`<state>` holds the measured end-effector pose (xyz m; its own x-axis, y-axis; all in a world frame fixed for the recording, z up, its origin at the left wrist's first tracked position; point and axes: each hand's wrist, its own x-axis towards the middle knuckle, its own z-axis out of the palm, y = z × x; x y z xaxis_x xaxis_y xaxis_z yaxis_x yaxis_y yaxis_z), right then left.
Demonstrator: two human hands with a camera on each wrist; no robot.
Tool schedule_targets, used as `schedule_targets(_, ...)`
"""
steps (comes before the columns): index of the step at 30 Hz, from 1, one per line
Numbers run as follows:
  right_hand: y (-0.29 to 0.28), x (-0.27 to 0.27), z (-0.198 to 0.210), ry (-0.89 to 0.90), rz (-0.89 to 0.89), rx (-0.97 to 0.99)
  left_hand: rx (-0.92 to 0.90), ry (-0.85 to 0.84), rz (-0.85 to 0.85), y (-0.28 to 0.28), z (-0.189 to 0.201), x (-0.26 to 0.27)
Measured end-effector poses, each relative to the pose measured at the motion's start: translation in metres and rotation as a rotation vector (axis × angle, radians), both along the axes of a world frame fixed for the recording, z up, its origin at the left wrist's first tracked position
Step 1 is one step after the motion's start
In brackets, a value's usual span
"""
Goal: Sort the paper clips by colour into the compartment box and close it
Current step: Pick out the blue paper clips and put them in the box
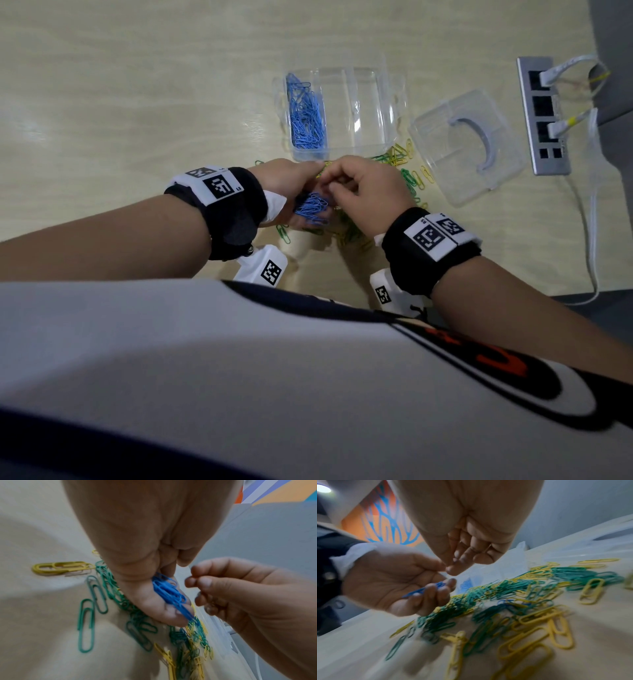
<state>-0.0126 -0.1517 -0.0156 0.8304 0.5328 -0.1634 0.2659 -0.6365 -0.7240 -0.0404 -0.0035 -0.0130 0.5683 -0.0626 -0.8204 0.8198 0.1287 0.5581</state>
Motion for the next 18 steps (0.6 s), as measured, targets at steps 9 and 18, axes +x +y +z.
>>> schedule_targets(9, -0.039, 0.026, -0.005, -0.077, 0.063, -0.537, -0.016, 0.067, 0.008, 0.007, -0.002, -0.001)
schedule_targets(18, -0.031, 0.014, -0.008, -0.145, 0.171, -0.596, -0.001, 0.073, 0.040, 0.008, -0.004, 0.001)
